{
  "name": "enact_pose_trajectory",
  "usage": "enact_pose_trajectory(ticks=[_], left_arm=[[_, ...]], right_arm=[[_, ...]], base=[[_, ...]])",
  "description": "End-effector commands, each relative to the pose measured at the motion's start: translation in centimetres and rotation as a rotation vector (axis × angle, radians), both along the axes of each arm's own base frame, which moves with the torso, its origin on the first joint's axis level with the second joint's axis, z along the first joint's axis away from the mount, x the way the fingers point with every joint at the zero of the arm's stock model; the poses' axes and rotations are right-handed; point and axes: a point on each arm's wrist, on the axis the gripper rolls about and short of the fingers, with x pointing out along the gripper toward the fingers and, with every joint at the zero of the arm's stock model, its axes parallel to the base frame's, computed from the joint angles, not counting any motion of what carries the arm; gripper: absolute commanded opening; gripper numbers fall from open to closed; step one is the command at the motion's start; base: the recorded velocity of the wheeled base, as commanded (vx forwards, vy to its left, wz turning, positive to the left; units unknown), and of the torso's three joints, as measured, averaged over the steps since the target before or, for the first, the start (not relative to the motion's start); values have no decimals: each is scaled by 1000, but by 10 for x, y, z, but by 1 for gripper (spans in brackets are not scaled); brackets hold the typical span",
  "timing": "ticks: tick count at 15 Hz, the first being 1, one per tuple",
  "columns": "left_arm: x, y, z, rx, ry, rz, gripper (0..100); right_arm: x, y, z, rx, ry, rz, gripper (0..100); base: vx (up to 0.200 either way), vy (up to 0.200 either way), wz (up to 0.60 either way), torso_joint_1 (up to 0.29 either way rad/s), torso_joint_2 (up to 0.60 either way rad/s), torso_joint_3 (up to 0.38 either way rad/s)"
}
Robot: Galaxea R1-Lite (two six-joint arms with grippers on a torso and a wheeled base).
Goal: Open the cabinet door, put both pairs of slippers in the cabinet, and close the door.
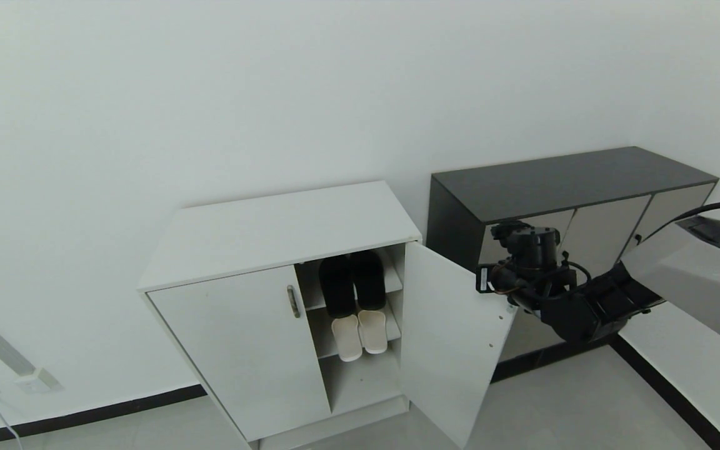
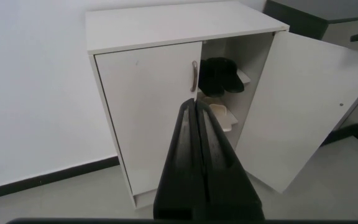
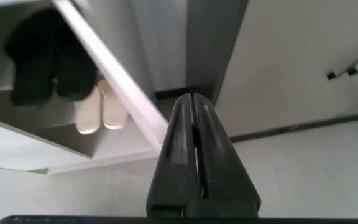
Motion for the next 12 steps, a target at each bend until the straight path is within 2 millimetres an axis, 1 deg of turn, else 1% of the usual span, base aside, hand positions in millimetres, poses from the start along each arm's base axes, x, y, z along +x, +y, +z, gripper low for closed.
enact_pose_trajectory(ticks=[1, 3, 6, 8, 9, 12], left_arm=[[0, 0, 0, -1, 1, 0, 0], [0, 0, 0, -1, 1, 0, 0], [0, 0, 0, -1, 1, 2, 0], [0, 0, 0, -1, 2, 0, 0], [0, 0, 0, -1, 1, 0, 0], [0, 0, 0, -1, 1, 0, 0]], right_arm=[[3, 0, -7, -8, 18, -3, 0], [2, 0, -7, -9, 23, -1, 0], [-5, 6, -11, -19, 44, 16, 0], [-21, 19, -10, -24, 59, 58, 0], [-31, 29, -11, -28, 65, 86, 0], [-53, 54, -4, -5, 65, 154, 0]], base=[[0, 0, 0, 0, 0, 0], [0, 0, 0, 0, 0, 0], [0, 0, 0, 0, 0, 0], [0, 0, 0, 0, 0, 0], [0, 0, 0, 0, 0, 0], [0, 0, 0, 0, 0, 0]])
